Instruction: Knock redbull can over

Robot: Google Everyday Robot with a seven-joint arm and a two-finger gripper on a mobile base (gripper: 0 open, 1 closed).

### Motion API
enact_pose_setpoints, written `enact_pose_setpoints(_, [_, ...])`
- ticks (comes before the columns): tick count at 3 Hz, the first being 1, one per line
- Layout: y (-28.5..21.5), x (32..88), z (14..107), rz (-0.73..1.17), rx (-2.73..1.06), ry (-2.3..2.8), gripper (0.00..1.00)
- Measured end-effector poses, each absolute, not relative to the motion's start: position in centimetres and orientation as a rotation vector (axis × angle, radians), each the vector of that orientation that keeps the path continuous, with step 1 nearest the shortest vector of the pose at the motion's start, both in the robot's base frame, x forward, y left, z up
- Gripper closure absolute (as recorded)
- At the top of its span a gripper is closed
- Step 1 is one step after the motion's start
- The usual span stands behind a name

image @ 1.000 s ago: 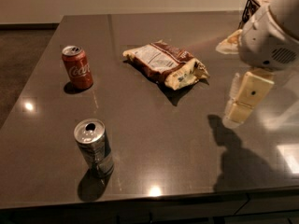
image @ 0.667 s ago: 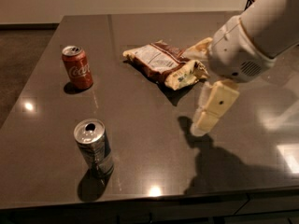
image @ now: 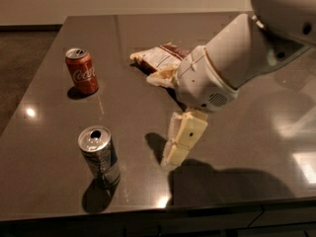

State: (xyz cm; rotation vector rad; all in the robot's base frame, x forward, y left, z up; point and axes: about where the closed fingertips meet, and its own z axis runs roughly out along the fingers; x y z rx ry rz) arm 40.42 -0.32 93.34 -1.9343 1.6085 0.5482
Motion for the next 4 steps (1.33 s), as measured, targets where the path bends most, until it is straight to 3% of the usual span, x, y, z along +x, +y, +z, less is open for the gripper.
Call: enact_pose_setpoints(4, [7.4, 36.7, 90.9, 0.817, -2.028, 1.423, 0.0])
